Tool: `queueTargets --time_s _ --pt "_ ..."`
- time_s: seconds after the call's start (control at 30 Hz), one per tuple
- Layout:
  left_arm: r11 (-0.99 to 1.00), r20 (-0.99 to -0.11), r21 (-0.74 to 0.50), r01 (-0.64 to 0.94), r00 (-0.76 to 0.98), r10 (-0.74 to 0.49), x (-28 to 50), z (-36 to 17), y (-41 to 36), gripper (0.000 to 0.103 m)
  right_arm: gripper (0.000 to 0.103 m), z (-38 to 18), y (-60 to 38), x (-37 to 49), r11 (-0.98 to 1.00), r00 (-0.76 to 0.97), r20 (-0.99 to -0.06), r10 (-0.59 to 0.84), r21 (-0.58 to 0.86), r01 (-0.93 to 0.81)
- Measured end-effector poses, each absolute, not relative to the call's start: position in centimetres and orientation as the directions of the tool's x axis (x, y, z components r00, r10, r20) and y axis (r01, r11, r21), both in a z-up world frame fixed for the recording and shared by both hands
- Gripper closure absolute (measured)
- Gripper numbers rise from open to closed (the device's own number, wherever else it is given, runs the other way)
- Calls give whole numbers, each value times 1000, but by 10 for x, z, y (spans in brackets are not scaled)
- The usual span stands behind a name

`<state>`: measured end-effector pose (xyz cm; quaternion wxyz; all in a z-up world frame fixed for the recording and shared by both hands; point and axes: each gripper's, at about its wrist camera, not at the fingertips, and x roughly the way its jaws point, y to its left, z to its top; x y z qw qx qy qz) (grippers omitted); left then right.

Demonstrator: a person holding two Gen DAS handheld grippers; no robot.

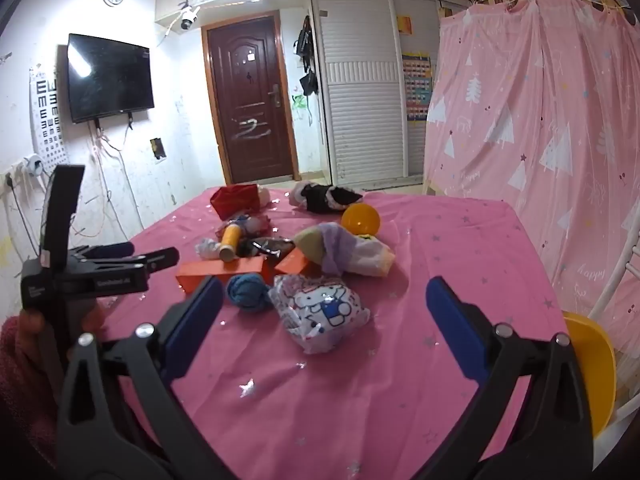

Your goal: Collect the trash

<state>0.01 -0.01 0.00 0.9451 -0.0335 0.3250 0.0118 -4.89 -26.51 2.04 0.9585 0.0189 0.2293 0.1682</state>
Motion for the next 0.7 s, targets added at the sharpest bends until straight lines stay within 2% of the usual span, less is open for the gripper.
queueTargets --time_s 0.7 --pt "997 -614 -58 -44 789 -1 0 0 0 8 5 22 -265 -50 941 838 -430 336 115 -318"
